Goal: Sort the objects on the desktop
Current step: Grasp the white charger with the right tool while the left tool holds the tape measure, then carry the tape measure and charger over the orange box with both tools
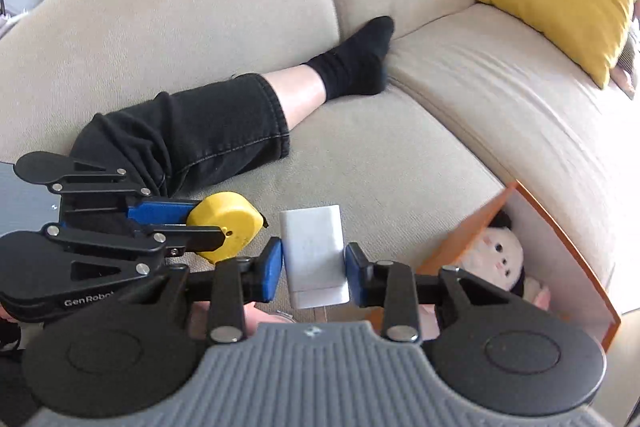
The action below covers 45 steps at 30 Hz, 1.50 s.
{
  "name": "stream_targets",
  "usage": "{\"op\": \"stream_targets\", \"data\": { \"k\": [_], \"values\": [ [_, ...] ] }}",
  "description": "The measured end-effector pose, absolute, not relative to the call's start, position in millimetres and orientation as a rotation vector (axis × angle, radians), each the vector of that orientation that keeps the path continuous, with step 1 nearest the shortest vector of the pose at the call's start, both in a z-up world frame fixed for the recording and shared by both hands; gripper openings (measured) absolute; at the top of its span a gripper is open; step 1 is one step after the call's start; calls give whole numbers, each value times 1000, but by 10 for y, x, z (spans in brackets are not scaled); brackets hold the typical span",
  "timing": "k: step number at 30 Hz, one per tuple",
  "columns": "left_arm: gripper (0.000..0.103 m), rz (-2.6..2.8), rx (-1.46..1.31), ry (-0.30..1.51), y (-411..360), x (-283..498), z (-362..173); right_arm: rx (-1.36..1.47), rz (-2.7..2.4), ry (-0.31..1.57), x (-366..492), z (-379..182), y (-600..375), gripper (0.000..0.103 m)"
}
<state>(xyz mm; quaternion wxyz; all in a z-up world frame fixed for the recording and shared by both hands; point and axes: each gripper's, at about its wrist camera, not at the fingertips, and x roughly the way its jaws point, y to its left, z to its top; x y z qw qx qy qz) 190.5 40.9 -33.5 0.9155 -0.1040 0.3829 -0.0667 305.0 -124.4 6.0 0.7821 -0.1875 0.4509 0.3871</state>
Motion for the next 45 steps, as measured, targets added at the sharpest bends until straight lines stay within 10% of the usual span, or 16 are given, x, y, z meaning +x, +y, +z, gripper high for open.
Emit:
{"op": "stream_targets", "data": {
  "k": [25, 45],
  "values": [
    [22, -426, -46, 824, -791, 2420, -381, -357, 495, 1254, 3051, -1006, -2295, 36],
    [22, -429, -47, 859, -779, 2559, -505, -316, 496, 1116, 3021, -947, -2464, 40]
  ]
}}
